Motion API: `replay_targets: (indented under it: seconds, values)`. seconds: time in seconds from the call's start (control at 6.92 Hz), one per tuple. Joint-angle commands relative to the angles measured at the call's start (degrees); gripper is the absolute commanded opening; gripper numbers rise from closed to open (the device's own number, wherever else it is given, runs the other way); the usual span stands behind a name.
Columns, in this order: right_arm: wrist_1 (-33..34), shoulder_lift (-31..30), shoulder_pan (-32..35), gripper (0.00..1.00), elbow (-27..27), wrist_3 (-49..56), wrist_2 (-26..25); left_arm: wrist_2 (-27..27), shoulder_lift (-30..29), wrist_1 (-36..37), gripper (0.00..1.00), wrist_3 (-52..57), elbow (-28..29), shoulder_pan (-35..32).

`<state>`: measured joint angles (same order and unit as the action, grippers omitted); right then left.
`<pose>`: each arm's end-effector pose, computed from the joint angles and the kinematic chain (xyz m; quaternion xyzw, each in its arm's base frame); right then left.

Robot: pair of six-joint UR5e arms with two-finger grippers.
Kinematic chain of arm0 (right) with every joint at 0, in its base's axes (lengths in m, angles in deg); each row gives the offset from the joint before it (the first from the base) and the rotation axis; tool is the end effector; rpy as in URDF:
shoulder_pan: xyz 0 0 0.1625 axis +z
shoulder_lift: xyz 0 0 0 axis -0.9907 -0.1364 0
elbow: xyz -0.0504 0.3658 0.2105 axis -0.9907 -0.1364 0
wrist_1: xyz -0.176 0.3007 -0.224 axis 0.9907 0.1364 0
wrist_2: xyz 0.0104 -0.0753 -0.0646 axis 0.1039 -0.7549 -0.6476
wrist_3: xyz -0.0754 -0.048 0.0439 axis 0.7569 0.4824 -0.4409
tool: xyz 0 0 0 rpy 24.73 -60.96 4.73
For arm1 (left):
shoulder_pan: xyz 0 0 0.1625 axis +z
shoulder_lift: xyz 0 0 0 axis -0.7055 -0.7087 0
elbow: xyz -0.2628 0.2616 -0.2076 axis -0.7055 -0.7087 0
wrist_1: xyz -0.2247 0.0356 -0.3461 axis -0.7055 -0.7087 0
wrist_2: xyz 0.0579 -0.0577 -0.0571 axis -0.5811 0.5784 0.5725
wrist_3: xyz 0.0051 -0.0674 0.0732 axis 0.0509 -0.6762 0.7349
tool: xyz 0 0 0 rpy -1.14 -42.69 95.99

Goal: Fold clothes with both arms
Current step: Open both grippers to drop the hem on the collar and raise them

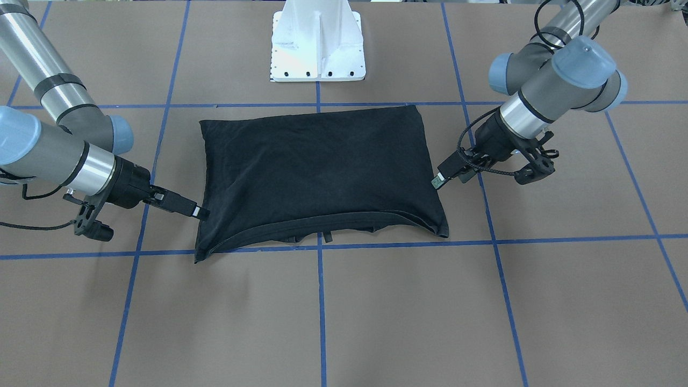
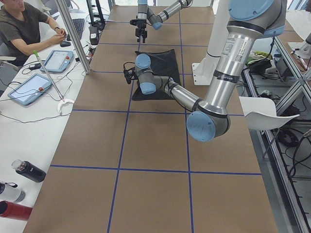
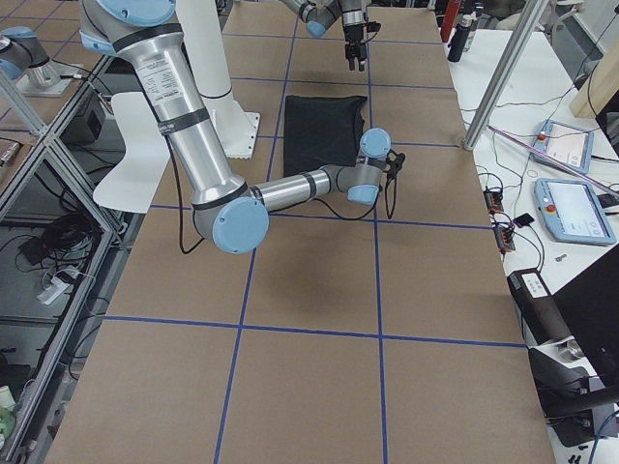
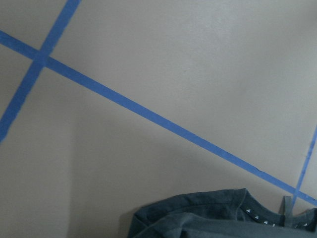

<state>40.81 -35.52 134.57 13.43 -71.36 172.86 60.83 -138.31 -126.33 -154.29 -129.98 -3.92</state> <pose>-0.3485 -0.5508 0.3802 -0.1139 -0.6400 0.1867 0.7366 0.3388 -0.5036 0.3254 -0.0254 0.5961 -0.2071 0.7753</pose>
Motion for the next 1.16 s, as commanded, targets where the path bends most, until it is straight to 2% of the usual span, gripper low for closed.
replay_targets:
  seconds: [0.0, 0.29, 0.43, 0.72, 1.01]
  values:
    - [0.4, -2.4, -1.0, 1.00, 4.4, -0.5, 0.0, 0.0, 0.8, 0.4, 1.00, -0.2, -3.4, -0.6]
    - [0.4, -2.7, -1.6, 1.00, 4.3, -0.5, -0.3, -0.1, 7.5, 0.3, 1.00, -0.2, -10.7, 0.5]
    - [0.1, -3.9, -1.6, 1.00, 4.9, -0.2, -0.2, -0.3, 8.5, 0.4, 1.00, -0.6, -12.2, 2.9]
    - [0.1, -4.3, -2.0, 1.00, 6.0, -0.1, 0.0, -1.5, 10.2, -0.1, 1.00, -7.0, -12.9, 4.9]
    - [0.3, -8.3, -8.1, 1.00, 10.3, -0.5, -0.6, -1.6, 10.3, -0.1, 1.00, -7.3, -13.3, 4.9]
